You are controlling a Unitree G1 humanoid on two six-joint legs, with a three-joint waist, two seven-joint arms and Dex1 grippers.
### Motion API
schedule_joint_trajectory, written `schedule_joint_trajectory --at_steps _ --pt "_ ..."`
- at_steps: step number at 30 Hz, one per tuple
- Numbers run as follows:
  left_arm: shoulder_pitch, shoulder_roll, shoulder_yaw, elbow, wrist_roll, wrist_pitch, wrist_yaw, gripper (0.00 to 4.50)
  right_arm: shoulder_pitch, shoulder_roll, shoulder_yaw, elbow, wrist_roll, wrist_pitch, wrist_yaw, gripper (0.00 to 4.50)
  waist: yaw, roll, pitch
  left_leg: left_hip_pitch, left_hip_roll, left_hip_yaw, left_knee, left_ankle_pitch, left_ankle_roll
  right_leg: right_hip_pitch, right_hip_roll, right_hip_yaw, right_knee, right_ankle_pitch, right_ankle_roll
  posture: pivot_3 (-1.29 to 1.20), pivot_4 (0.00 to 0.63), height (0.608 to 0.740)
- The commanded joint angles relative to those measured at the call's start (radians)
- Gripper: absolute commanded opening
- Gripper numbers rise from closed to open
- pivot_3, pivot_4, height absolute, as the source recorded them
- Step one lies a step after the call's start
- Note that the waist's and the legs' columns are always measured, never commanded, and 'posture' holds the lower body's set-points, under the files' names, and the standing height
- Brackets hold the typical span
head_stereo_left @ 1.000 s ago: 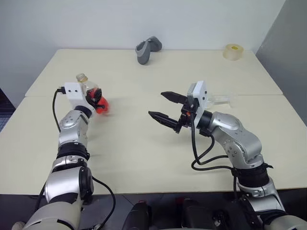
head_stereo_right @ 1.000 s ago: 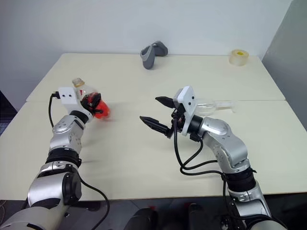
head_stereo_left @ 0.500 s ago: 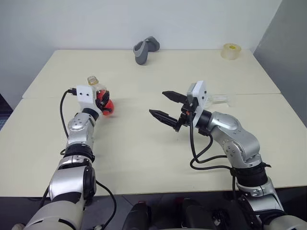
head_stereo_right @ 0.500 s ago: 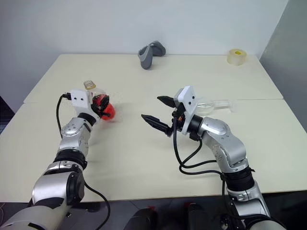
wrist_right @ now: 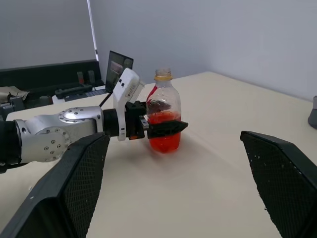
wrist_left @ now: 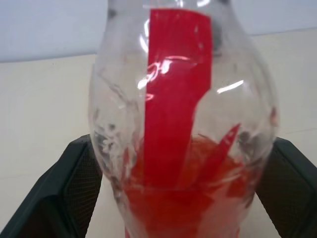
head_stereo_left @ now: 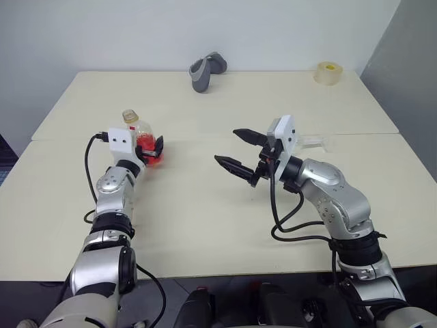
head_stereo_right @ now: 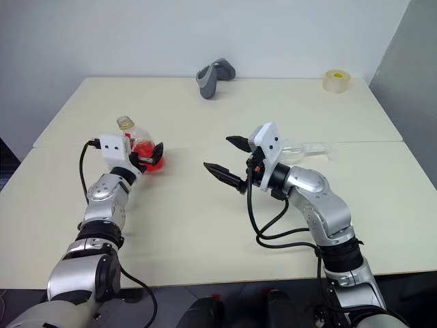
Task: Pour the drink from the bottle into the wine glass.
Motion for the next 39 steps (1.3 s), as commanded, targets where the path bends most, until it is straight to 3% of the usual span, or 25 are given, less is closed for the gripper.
schedule_joint_trajectory --at_steps 1,12,22,30,39 --pt "0.070 0.008 0.023 -0.174 -0.027 0.063 0.028 4.48 -0.015 0.001 -0.011 -0.020 0.002 -0.030 0.012 4.50 -0.001 0.000 0.000 0.000 0.000 0.000 0.000 0.000 0.000 0.000 0.000 0.000 0.000 0.000 0.000 0.00 0.150 0.740" --pt "0.391 0.042 0.070 -0.728 -0.115 0.399 0.052 4.48 0.029 -0.019 -0.019 -0.055 0.000 -0.020 0.018 4.50 0.002 0.000 0.000 0.000 0.001 0.000 0.000 0.000 0.000 0.000 0.000 0.000 0.000 0.000 0.000 0.00 0.150 0.740" --pt "0.444 0.088 0.051 -0.946 -0.172 0.592 -0.008 4.48 0.089 -0.050 -0.026 -0.101 -0.010 -0.009 -0.008 4.50 0.005 0.000 0.000 0.002 0.001 0.000 0.000 0.000 0.000 0.003 0.000 0.000 -0.002 0.000 0.000 0.00 0.150 0.740" --pt "0.365 0.194 -0.123 -1.158 -0.358 0.836 -0.321 4.48 0.210 -0.264 -0.045 -0.067 -0.290 -0.141 -0.104 4.50 0.010 0.000 0.000 0.003 0.000 -0.001 0.000 0.000 0.000 0.006 0.000 -0.001 -0.003 0.000 0.000 0.00 0.150 0.740" --pt "0.259 0.172 -0.269 -1.052 -0.281 0.722 -0.475 4.48 0.202 -0.371 -0.045 0.185 -0.591 -0.349 -0.285 4.50 0.002 0.000 0.000 0.006 0.003 0.003 -0.002 0.000 0.000 0.007 0.003 0.002 -0.002 0.000 -0.001 0.00 0.150 0.740"
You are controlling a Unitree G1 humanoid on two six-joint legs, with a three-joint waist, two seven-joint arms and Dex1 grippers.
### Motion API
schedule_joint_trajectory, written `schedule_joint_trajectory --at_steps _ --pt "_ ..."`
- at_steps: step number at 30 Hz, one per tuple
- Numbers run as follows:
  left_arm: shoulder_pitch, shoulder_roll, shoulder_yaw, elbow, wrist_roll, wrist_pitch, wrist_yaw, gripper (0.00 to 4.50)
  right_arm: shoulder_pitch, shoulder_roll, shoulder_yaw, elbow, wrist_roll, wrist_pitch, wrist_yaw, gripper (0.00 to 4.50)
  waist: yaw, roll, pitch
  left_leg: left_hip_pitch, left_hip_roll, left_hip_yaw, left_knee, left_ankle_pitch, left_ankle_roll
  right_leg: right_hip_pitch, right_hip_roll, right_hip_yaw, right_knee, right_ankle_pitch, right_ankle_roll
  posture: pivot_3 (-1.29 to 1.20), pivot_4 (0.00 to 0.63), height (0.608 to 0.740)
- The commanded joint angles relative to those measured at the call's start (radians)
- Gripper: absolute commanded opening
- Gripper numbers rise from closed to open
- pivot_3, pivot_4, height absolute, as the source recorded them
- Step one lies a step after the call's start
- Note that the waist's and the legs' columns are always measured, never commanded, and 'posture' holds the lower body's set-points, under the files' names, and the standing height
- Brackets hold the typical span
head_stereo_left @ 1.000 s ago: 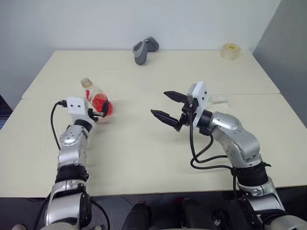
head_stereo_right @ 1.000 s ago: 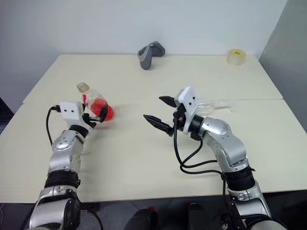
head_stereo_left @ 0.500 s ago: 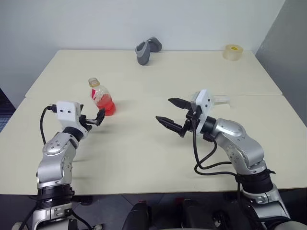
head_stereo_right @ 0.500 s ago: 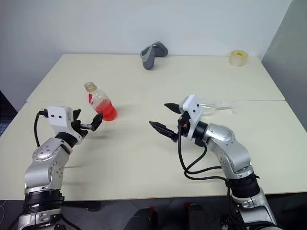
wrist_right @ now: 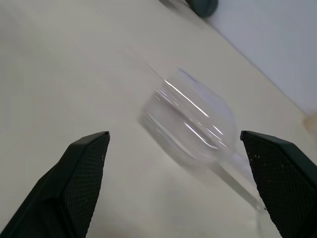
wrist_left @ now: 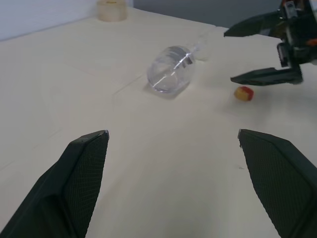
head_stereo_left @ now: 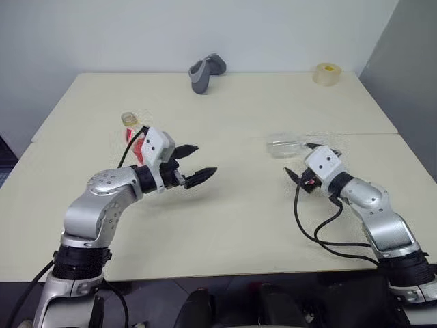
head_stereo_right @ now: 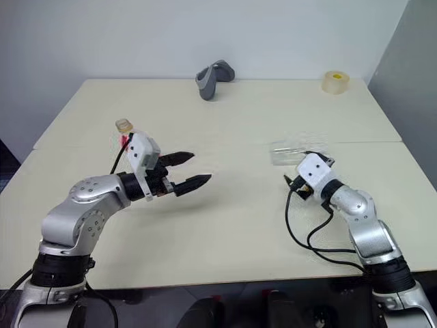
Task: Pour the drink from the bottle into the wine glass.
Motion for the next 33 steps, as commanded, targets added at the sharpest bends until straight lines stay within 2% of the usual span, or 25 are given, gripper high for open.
schedule_joint_trajectory --at_steps 1,4,14,24,33 --pt "-0.040 -0.015 -0.040 0.021 0.029 -0.063 -0.049 4.48 -0.038 -0.033 0.003 0.087 -0.125 -0.101 -0.079 4.50 0.003 0.000 0.000 0.000 0.000 0.000 0.000 0.000 0.000 0.000 0.000 0.000 0.000 0.000 0.000 0.00 0.150 0.740" --pt "-0.071 -0.041 -0.073 0.059 0.046 -0.099 -0.086 4.48 -0.103 -0.055 0.039 0.227 -0.251 -0.176 -0.162 4.50 0.004 0.000 0.000 0.000 -0.001 0.001 0.001 0.000 0.000 0.000 0.000 0.001 0.000 0.000 0.000 0.00 0.150 0.740" --pt "-0.092 -0.095 -0.120 0.081 0.055 -0.114 -0.138 4.48 -0.336 -0.076 0.164 0.654 -0.483 -0.380 -0.299 4.50 0.001 0.000 0.000 -0.001 -0.001 0.002 0.001 0.000 0.000 0.000 0.000 0.002 0.000 0.000 0.000 0.00 0.150 0.740" --pt "-0.126 -0.108 -0.112 0.135 0.072 -0.137 -0.146 4.48 -0.553 -0.010 0.269 1.025 -0.576 -0.532 -0.397 4.50 -0.002 0.000 0.000 -0.001 0.000 0.003 0.001 0.000 0.000 0.000 0.000 0.002 0.000 0.000 0.000 0.00 0.150 0.740" --pt "-0.119 -0.116 -0.101 0.125 0.073 -0.135 -0.123 4.48 -0.686 0.052 0.366 1.267 -0.652 -0.544 -0.430 4.50 -0.008 0.001 0.000 0.000 0.000 0.003 0.001 0.000 0.000 0.000 0.000 0.002 0.000 0.000 0.000 0.00 0.150 0.740"
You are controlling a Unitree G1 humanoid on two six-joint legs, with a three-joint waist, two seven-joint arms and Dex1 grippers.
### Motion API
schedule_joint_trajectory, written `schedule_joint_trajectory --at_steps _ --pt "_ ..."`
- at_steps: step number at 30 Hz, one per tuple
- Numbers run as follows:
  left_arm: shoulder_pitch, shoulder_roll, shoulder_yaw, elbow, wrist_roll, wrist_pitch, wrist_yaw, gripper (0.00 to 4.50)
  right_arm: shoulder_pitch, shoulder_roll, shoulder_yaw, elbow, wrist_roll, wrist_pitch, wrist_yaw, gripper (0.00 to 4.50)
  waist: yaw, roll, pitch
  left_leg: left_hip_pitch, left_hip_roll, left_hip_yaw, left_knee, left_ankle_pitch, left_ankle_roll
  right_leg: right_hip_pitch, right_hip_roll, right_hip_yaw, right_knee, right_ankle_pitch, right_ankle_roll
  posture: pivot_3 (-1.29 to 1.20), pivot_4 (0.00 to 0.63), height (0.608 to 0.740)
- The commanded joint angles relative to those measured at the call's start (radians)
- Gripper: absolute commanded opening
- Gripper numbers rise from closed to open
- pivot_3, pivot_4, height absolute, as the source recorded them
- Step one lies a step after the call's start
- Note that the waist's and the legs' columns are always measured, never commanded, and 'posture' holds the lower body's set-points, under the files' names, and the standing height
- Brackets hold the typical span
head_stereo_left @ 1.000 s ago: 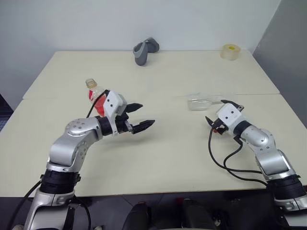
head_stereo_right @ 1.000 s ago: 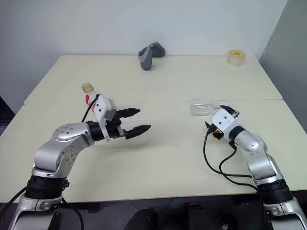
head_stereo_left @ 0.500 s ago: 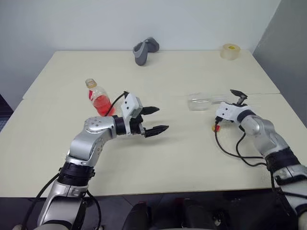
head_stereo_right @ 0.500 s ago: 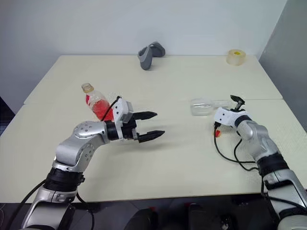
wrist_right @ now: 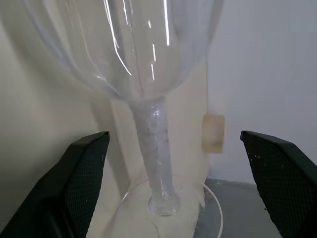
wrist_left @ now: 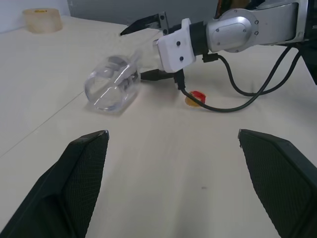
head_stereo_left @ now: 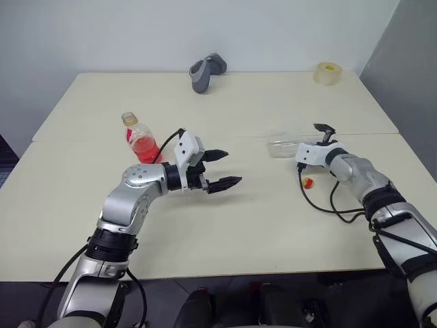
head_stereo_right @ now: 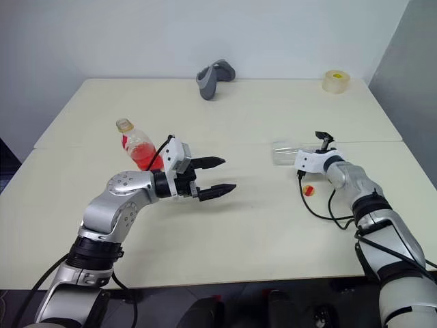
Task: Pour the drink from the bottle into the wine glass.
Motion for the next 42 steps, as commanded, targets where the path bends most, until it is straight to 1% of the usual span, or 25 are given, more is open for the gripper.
schedule_joint_trajectory --at_steps 1,3,11,12,13,14,18,21,23,25,27,30,32,35,38,42 --pt "-0.010 0.000 0.025 -0.022 0.001 -0.013 0.009 4.50 -0.047 -0.003 0.021 0.051 -0.021 -0.005 -0.018 4.33 0.000 0.000 0.000 0.000 0.000 0.000 0.000 0.000 0.000 0.000 0.000 0.000 0.000 0.000 0.000 0.00 0.150 0.740" --pt "-0.013 0.001 0.030 -0.016 0.002 -0.016 0.012 4.50 -0.058 0.000 0.024 0.071 -0.019 -0.006 -0.009 3.90 0.000 0.000 0.000 0.000 0.000 0.000 0.000 0.000 0.000 0.000 0.000 0.000 0.000 0.000 0.000 0.00 0.150 0.740" --pt "-0.019 -0.001 0.038 -0.005 0.002 -0.019 0.026 4.50 -0.061 0.004 0.038 0.093 -0.016 0.000 -0.012 0.96 -0.001 0.000 0.000 0.000 0.000 0.000 0.000 0.000 0.000 0.000 0.000 0.000 0.000 0.000 0.000 0.00 0.150 0.740" --pt "-0.018 -0.002 0.038 -0.006 0.002 -0.019 0.027 4.50 -0.060 0.005 0.037 0.094 -0.013 0.002 -0.013 0.65 -0.001 0.000 0.000 0.000 0.000 0.000 0.000 0.000 0.000 0.000 0.000 0.000 0.000 0.000 0.000 0.00 0.150 0.740" --pt "-0.011 -0.001 0.038 -0.013 0.001 -0.016 0.027 4.50 -0.061 0.005 0.041 0.094 -0.016 0.002 -0.018 0.24 -0.001 0.000 0.000 0.000 0.000 0.000 0.000 0.000 0.000 0.000 0.000 0.000 0.000 0.000 0.000 0.00 0.150 0.740" --pt "-0.006 0.001 0.038 -0.017 0.000 -0.014 0.026 4.50 -0.061 0.007 0.044 0.094 -0.019 0.003 -0.023 0.08 -0.001 0.000 0.000 0.000 0.000 0.000 0.000 0.000 0.000 0.000 0.000 0.000 0.000 0.000 0.000 0.00 0.150 0.740" --pt "0.047 0.062 0.082 -0.076 -0.039 0.048 0.010 4.50 -0.075 0.021 0.038 0.068 -0.014 -0.012 -0.080 0.08 -0.010 0.000 0.000 0.000 0.000 0.000 0.000 0.000 0.000 0.000 0.000 0.000 0.000 0.000 0.000 0.00 0.150 0.740" --pt "0.094 0.096 0.141 -0.151 -0.095 0.097 0.018 4.50 -0.065 0.074 -0.039 0.025 0.089 -0.075 -0.061 0.08 -0.021 0.001 0.000 0.000 0.000 0.000 -0.001 0.000 0.000 -0.001 0.000 0.001 0.000 0.000 0.000 0.00 0.150 0.740" --pt "0.123 0.114 0.182 -0.197 -0.122 0.129 0.039 4.50 -0.057 0.131 -0.115 -0.010 0.194 -0.108 -0.013 0.08 -0.029 0.001 0.000 0.000 0.001 0.000 -0.001 0.000 0.000 -0.001 0.000 0.000 0.000 0.000 0.000 0.00 0.150 0.740" --pt "0.170 0.139 0.239 -0.254 -0.151 0.182 0.077 4.50 -0.044 0.219 -0.206 -0.070 0.333 -0.111 0.066 0.08 -0.041 0.001 0.000 0.000 0.001 0.000 -0.001 0.000 0.000 -0.001 0.000 0.000 0.000 0.000 0.000 0.00 0.150 0.740" --pt "0.225 0.164 0.294 -0.304 -0.174 0.225 0.109 4.50 -0.028 0.292 -0.266 -0.145 0.434 -0.084 0.134 0.08 -0.045 0.001 0.001 0.000 0.002 0.000 -0.001 0.000 0.000 -0.001 0.000 0.000 0.000 0.000 0.000 0.00 0.150 0.740" --pt "0.319 0.191 0.389 -0.354 -0.187 0.247 0.155 4.50 -0.005 0.399 -0.329 -0.261 0.552 0.005 0.197 0.08 -0.042 0.002 0.001 0.000 0.002 0.000 -0.002 0.000 0.000 -0.001 0.000 0.000 0.000 0.000 0.000 0.00 0.150 0.740" --pt "0.396 0.193 0.447 -0.402 -0.199 0.258 0.189 4.50 0.011 0.473 -0.369 -0.332 0.628 0.078 0.213 0.08 -0.039 0.002 0.001 -0.001 0.001 -0.001 -0.001 0.000 0.000 -0.001 0.000 -0.001 0.000 0.000 0.000 0.00 0.150 0.740" --pt "0.494 0.173 0.497 -0.485 -0.223 0.278 0.237 4.50 0.046 0.548 -0.403 -0.407 0.701 0.164 0.227 0.08 -0.023 0.002 0.001 -0.001 0.001 -0.002 -0.001 0.000 0.000 -0.001 -0.001 -0.001 -0.001 0.000 0.000 0.00 0.150 0.740" --pt "0.593 0.136 0.518 -0.566 -0.249 0.294 0.293 4.50 0.110 0.608 -0.395 -0.422 0.725 0.191 0.244 0.08 -0.007 0.002 0.001 0.000 0.001 -0.002 -0.001 0.000 0.000 0.000 -0.001 -0.001 0.000 0.000 0.000 0.00 0.150 0.740" --pt "0.641 0.112 0.525 -0.616 -0.272 0.299 0.342 4.50 0.170 0.643 -0.381 -0.393 0.718 0.175 0.251 0.08 0.009 0.002 0.001 0.001 0.000 -0.003 -0.001 -0.001 0.001 0.000 -0.001 -0.002 0.000 0.000 0.000 0.00 0.150 0.740"
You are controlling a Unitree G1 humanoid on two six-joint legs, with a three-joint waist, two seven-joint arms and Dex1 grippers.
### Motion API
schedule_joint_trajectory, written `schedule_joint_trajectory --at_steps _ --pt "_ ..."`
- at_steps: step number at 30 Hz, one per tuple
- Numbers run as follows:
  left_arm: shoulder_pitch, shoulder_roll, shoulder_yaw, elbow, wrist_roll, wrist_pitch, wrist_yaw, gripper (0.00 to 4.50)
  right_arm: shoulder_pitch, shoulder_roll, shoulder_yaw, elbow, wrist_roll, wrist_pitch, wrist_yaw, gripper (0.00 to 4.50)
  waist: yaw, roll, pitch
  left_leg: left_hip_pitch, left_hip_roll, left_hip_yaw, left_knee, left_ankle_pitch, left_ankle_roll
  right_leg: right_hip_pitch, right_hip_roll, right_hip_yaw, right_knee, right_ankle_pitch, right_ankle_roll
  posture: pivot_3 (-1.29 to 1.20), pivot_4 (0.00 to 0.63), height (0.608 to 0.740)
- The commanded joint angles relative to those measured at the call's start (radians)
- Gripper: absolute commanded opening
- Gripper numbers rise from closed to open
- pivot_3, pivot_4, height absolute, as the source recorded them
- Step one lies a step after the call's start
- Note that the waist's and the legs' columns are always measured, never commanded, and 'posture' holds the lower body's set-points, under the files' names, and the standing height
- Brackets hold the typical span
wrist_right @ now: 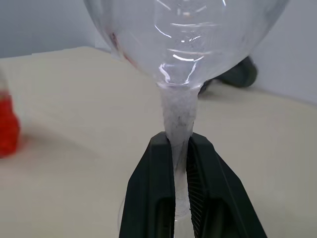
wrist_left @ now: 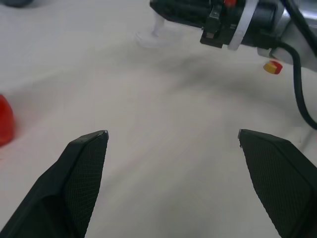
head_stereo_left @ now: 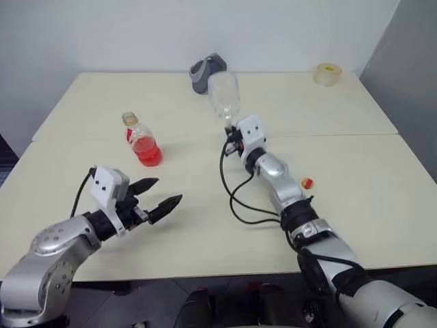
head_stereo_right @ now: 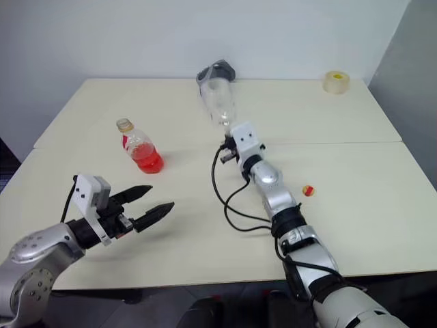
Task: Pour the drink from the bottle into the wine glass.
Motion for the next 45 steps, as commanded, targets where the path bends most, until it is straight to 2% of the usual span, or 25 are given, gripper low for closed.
schedule_joint_trajectory --at_steps 1,8,16,17,19,28,29,31,35,40,45 --pt "0.029 -0.010 0.034 -0.081 -0.025 -0.010 0.042 4.50 0.031 0.019 0.009 0.005 -0.001 -0.054 0.003 0.08 0.001 0.000 0.000 0.000 0.000 0.000 0.000 0.000 0.000 0.000 0.000 0.000 0.000 0.000 0.000 0.00 0.150 0.740" --pt "0.046 -0.018 0.041 -0.095 -0.037 -0.016 0.080 4.50 0.088 0.052 0.013 0.173 -0.029 -0.130 -0.046 0.08 -0.002 0.000 -0.002 0.004 0.000 0.001 -0.002 0.000 0.000 0.002 0.001 0.001 0.000 0.000 0.000 0.00 0.150 0.740" --pt "0.031 -0.007 0.029 -0.076 -0.045 -0.024 0.094 4.50 0.096 0.018 0.049 0.143 -0.077 -0.133 -0.049 0.08 -0.002 0.000 -0.003 0.030 0.000 0.001 -0.014 -0.002 0.004 0.025 0.001 0.001 -0.008 -0.002 -0.003 0.00 0.150 0.740" --pt "0.025 -0.005 0.024 -0.069 -0.042 -0.026 0.093 4.50 0.097 0.016 0.045 0.132 -0.067 -0.130 -0.037 0.64 -0.002 0.000 -0.002 0.030 0.000 0.001 -0.014 -0.002 0.004 0.025 0.001 0.000 -0.008 -0.002 -0.003 0.00 0.150 0.740" --pt "0.011 -0.002 0.012 -0.048 -0.032 -0.032 0.089 4.50 0.103 0.020 0.030 0.105 -0.026 -0.121 0.014 1.03 -0.001 0.000 -0.002 0.030 0.001 0.001 -0.015 -0.002 0.003 0.025 0.001 0.000 -0.008 -0.002 -0.003 0.00 0.150 0.740" --pt "-0.017 0.007 0.004 -0.003 -0.020 -0.049 0.072 4.50 0.147 0.007 0.022 -0.035 -0.004 -0.059 0.059 4.24 -0.002 0.002 -0.002 0.028 0.001 0.001 -0.016 -0.002 0.003 0.022 0.001 0.001 -0.008 -0.002 -0.003 0.00 0.150 0.740" --pt "-0.021 0.007 0.001 0.004 -0.015 -0.053 0.070 4.50 0.163 -0.005 0.027 -0.068 -0.009 -0.054 0.063 4.46 -0.002 0.002 -0.002 0.028 0.001 0.001 -0.016 -0.002 0.003 0.022 0.001 0.001 -0.008 -0.002 -0.003 0.00 0.150 0.740" --pt "-0.029 0.007 -0.002 0.015 -0.010 -0.059 0.070 4.50 0.216 -0.033 0.032 -0.176 -0.001 -0.016 0.085 4.46 0.000 0.002 -0.001 0.028 0.001 0.001 -0.016 -0.002 0.003 0.022 0.001 0.001 -0.008 -0.002 -0.003 0.00 0.150 0.740" --pt "-0.039 0.010 0.015 0.049 0.003 -0.064 0.091 4.50 0.378 -0.117 0.060 -0.455 0.058 0.095 0.222 4.46 0.004 0.002 -0.001 0.027 0.001 0.001 -0.016 -0.002 0.003 0.023 0.001 0.000 -0.011 -0.002 -0.003 0.00 0.150 0.740" --pt "-0.058 0.016 0.056 0.130 0.035 -0.093 0.108 4.50 0.563 -0.290 0.072 -0.842 0.141 0.264 0.364 4.46 0.004 0.003 0.000 0.027 0.001 0.000 -0.017 -0.002 0.004 0.022 0.001 0.000 -0.011 -0.002 -0.003 0.00 0.150 0.740" --pt "-0.115 0.000 0.040 0.215 0.122 -0.169 0.164 4.50 0.635 -0.386 0.049 -1.108 0.298 0.426 0.441 4.46 0.001 0.003 0.000 0.027 0.002 0.000 -0.017 -0.002 0.004 0.023 0.002 -0.001 -0.011 -0.002 -0.003 0.00 0.150 0.740"
